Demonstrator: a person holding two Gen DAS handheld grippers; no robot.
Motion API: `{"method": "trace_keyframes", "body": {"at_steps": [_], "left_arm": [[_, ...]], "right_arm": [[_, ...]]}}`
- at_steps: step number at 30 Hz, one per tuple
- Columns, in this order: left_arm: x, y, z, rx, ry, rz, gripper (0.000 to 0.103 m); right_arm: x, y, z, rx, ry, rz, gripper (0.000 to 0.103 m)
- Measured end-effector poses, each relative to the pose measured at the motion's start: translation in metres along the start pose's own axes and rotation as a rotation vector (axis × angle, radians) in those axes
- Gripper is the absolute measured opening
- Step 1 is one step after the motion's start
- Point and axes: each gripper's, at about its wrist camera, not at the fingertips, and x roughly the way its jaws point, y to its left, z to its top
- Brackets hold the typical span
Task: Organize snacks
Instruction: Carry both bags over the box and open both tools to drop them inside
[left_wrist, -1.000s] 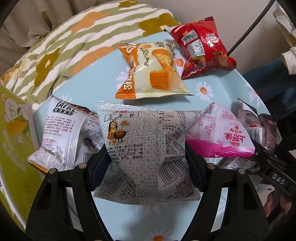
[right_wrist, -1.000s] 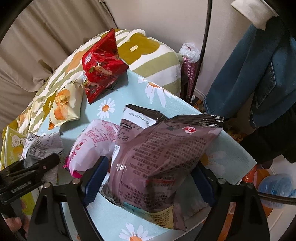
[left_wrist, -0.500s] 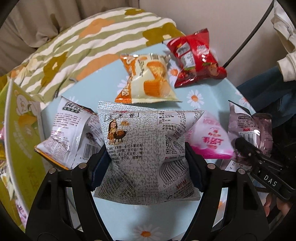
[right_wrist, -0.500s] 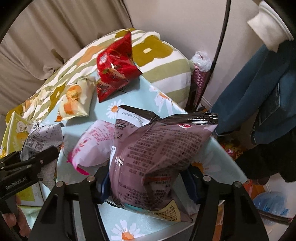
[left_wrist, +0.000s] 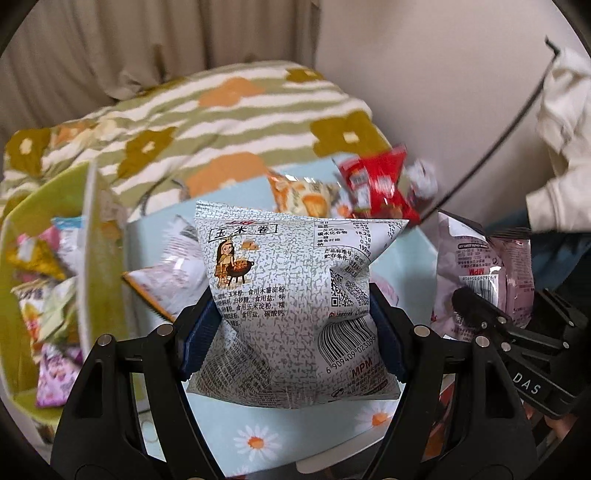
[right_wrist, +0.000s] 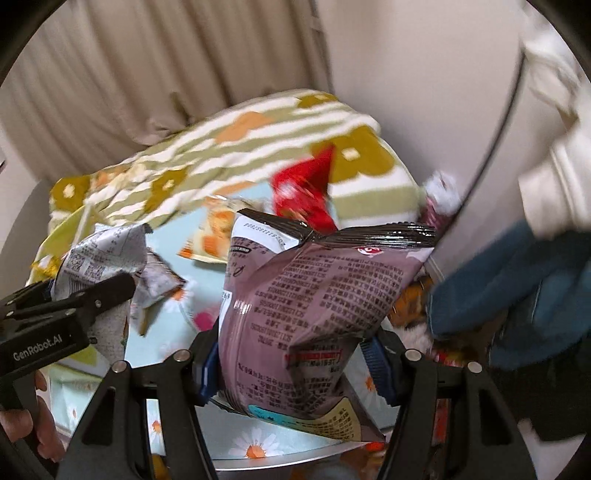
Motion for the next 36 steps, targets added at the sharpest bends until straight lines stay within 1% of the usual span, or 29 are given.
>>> {"method": "trace_keyframes", "body": {"at_steps": [4,8,12,19,20,26,31,36], "left_arm": [[-0.031,0.021,0.000,-0.084,-0.060,0.040,0.075],[-0.061,0.051,-0.001,-0.158,-0.118,0.094,0.075],[-0.087,0.090,-0.005,-0.221,-0.161,0.148,0.075],[-0.112,0.175,-0.006,-0.299,-0.185,0.219,0.075],[-0.113,0.185,-0.006,-0.306,-0.186,0.224,0.075],[-0.115,0.259,0.002,-0.339,-0.186,0.258,0.075],[-0.101,0.319,0.013,-0.358,-0.172,0.259,0.075],[-0.079,0.370,0.024,-0.365,-0.148,0.247,0.075]], "right_arm": [[-0.012,0.023,0.016,-0.106,-0.033,0.062,0.061],[-0.020,0.060,0.029,-0.207,-0.067,0.129,0.061],[-0.021,0.100,0.039,-0.265,-0.083,0.192,0.061],[-0.017,0.180,0.050,-0.342,-0.085,0.300,0.061],[-0.014,0.196,0.051,-0.355,-0.077,0.314,0.061],[0.003,0.260,0.060,-0.377,-0.055,0.359,0.061],[0.027,0.311,0.072,-0.391,-0.047,0.352,0.061],[0.047,0.343,0.080,-0.375,-0.036,0.334,0.061]]}}
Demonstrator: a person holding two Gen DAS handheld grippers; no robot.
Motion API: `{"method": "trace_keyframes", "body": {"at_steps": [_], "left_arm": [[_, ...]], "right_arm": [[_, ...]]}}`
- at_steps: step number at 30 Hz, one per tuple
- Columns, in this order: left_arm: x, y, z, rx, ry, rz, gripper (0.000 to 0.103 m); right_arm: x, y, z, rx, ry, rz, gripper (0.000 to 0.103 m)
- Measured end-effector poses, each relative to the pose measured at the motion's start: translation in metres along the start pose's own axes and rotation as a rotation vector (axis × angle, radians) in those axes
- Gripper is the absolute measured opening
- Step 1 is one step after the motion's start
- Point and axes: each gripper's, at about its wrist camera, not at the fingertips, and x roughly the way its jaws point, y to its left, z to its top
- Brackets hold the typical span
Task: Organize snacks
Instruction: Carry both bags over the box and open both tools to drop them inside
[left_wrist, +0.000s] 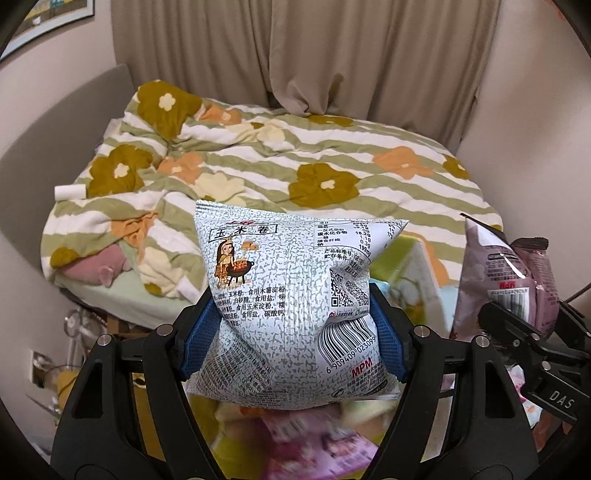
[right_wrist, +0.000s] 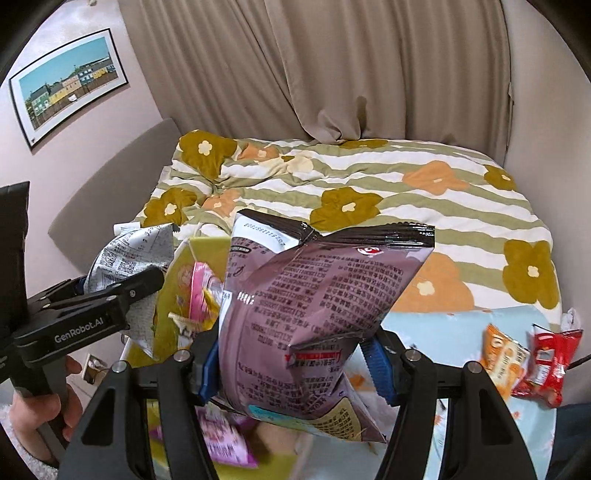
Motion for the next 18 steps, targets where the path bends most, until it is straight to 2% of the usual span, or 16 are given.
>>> {"method": "trace_keyframes", "body": {"at_steps": [3,4,5,6,12,18], "left_arm": [[0.021,0.011,0.006,0.005,0.026,-0.008,0.077],[0.027,0.014,0.007,0.004,0.031,-0.015,0.082],[0.032,0.016,0.008,0.003,0.036,-0.022,0.096],[0.036,0.018,0.007,0.002,0.037,-0.020,0.103],[0.045,0.025,-0.009,-0.003,0.066,-0.050,0.103],[0.024,0.033,-0.030,-0.048,0.066,-0.053,0.103]], "right_arm": [[0.014,0.007,0.006,0.008,0.011,-0.016,0.061],[0.018,0.009,0.006,0.013,0.016,-0.024,0.061],[0.021,0.011,0.007,0.016,0.020,-0.028,0.061],[0.024,0.012,0.007,0.020,0.024,-0.033,0.061],[0.029,0.014,0.004,0.041,0.048,-0.063,0.061],[0.023,0.012,0.004,0.048,0.049,-0.048,0.061]]}}
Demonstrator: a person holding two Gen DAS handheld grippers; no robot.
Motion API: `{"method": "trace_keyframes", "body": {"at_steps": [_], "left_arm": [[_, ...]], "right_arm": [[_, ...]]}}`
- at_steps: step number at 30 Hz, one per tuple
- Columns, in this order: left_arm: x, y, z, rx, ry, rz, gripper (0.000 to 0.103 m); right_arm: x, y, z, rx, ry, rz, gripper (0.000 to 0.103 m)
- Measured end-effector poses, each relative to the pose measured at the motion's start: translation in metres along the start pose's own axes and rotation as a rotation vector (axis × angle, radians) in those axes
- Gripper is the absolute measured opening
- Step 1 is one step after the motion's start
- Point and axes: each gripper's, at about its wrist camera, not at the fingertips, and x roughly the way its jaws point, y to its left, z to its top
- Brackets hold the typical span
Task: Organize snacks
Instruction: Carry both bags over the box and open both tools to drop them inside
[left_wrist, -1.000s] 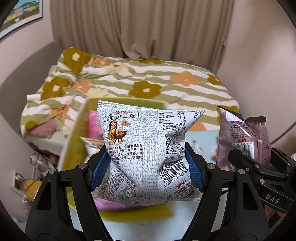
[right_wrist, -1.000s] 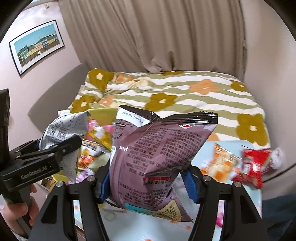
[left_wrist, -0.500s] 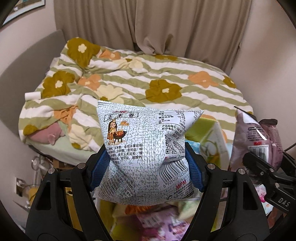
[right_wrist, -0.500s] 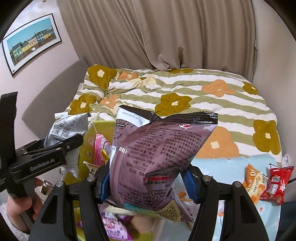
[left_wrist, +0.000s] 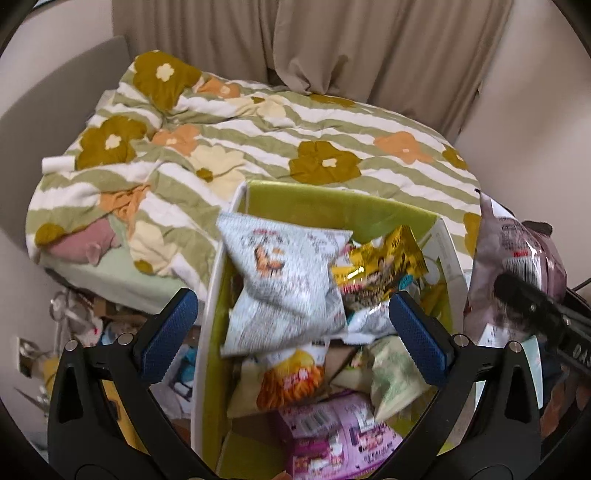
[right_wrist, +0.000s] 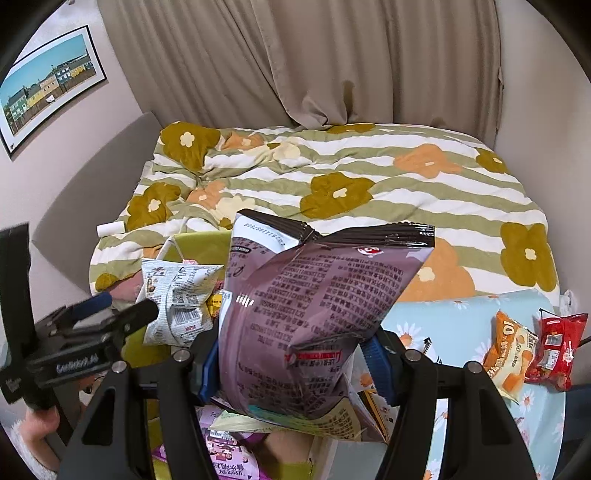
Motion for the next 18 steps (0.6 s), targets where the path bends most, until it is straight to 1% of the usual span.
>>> {"method": "trace_keyframes", "body": {"at_steps": [3,8,12,15,16,18], "left_arm": [[-0.012,-0.002,-0.010,-0.022,-0.010,0.019,0.103],[-0.033,-0.004,-0.017,-0.052,-0.036,0.044,0.103],[-0.043,-0.002,-0.015,-0.067,-0.059,0.066,0.103],[-0.047,0.000,-0.016,-0.076,-0.063,0.078,0.103],[-0.047,0.001,-0.017,-0.076,-0.061,0.083,0.103],[-0.048,0.004,-0.019,-0.082,-0.058,0.092,0.103]], "right_arm": [[-0.001,0.000,0.002,-0.010,0.001,0.018,0.061],[0.001,0.000,0.008,-0.018,0.019,0.080,0.061],[0.004,0.016,0.007,-0.054,0.031,0.118,0.061],[0.011,0.029,0.006,-0.076,0.043,0.145,0.062],[0.014,0.033,0.005,-0.078,0.041,0.160,0.063],[0.018,0.038,0.004,-0.085,0.043,0.164,0.076]]}}
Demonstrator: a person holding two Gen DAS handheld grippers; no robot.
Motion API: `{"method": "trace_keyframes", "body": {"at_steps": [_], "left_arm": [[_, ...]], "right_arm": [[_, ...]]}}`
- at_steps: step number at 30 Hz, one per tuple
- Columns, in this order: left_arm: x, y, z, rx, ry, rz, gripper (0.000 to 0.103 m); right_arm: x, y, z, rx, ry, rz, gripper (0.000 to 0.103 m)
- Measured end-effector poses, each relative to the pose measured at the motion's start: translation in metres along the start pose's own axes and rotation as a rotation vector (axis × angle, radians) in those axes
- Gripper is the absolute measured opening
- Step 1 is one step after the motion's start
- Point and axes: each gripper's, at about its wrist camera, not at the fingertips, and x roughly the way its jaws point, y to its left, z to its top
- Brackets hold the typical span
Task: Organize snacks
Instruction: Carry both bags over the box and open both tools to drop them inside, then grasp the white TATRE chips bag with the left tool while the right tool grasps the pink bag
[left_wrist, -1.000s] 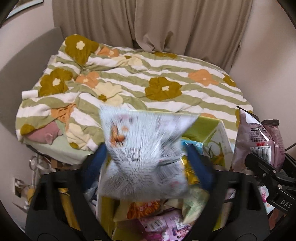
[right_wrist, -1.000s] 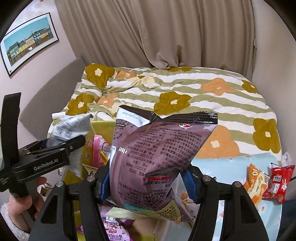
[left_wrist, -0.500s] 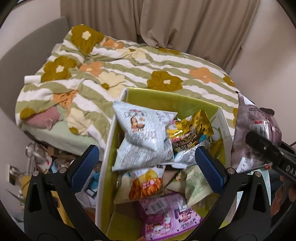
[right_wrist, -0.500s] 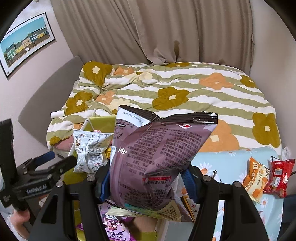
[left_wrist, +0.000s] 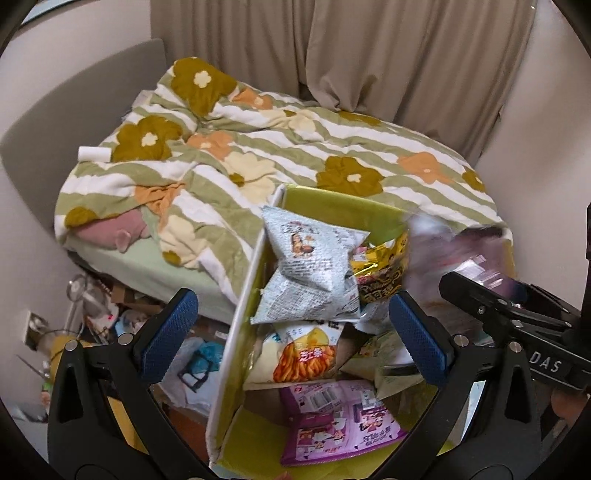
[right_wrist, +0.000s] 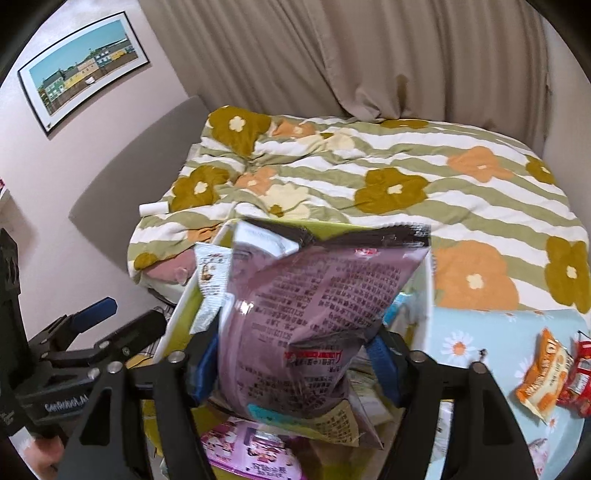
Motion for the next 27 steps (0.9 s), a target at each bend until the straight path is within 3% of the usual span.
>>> {"method": "trace_keyframes", "body": {"at_steps": [3,4,16,27], "left_arm": [[-0.001,0.008,-0.004,-0.018,0.011,0.001,0.103],[-0.001,0.010,-0.006,-0.019,0.014,0.004,0.103],[-0.021,0.008,-0.013,0.012,-0.007,-0.025,0.103],[-0.049,-0.039,-0.014,0.133,-0.051,-0.142,0.103]], "right_arm": [[0.002,-0.001,-0.004,0.000,-0.009,-0.032,0.099],[0.001,-0.004,-0.006,0.008,-0.015,-0.027,0.102],[-0.037,-0.016,-0.017,0.016,-0.108,-0.082,0.102],[-0.105,-0.028,-0.039,0.080,-0.178,-0.116,0.103]]}}
